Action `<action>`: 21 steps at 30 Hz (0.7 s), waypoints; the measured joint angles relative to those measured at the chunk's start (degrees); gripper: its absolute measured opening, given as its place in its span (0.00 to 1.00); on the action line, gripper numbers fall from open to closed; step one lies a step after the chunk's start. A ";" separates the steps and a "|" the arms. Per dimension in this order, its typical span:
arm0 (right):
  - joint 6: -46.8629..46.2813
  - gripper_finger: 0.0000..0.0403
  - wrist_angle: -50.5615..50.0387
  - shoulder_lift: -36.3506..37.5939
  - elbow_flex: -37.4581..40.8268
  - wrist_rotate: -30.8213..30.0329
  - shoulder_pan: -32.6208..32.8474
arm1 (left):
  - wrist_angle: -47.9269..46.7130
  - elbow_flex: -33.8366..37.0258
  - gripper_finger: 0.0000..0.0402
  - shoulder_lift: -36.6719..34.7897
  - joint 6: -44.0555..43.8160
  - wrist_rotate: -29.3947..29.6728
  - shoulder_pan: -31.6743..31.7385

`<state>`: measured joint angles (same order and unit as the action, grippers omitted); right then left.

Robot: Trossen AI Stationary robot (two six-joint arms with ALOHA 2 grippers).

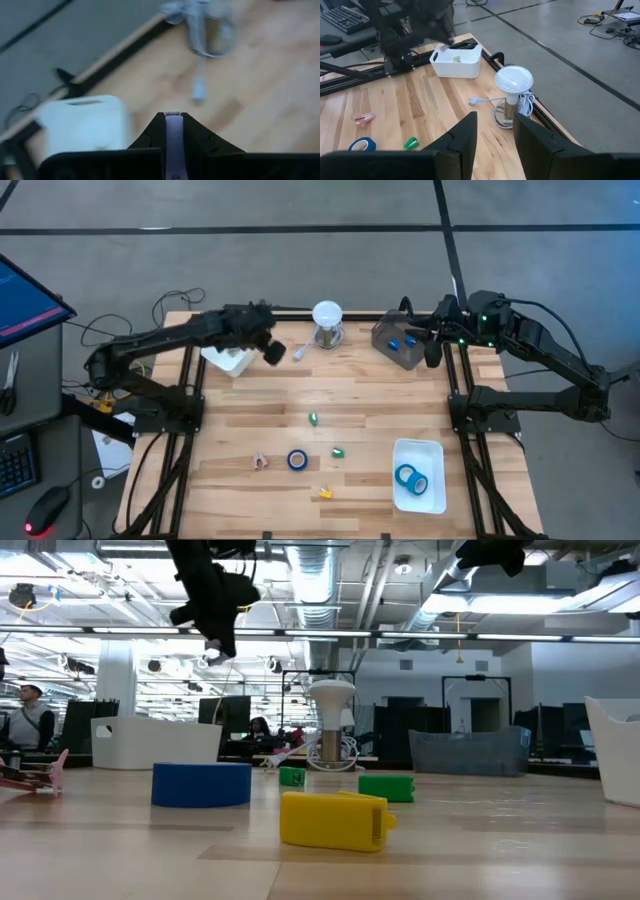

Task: Pick and place Stapler, Stapler remover, tape
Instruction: Put the purple staple remover into the top white bin

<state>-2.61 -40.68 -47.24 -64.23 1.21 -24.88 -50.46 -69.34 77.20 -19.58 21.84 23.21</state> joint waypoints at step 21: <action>0.00 0.29 0.00 0.01 0.00 -0.02 0.00 | 0.19 6.58 0.04 -0.23 10.37 -6.73 22.68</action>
<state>-2.61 -40.68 -47.23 -64.23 1.19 -24.88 -50.27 -62.76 76.97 -9.21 15.11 45.89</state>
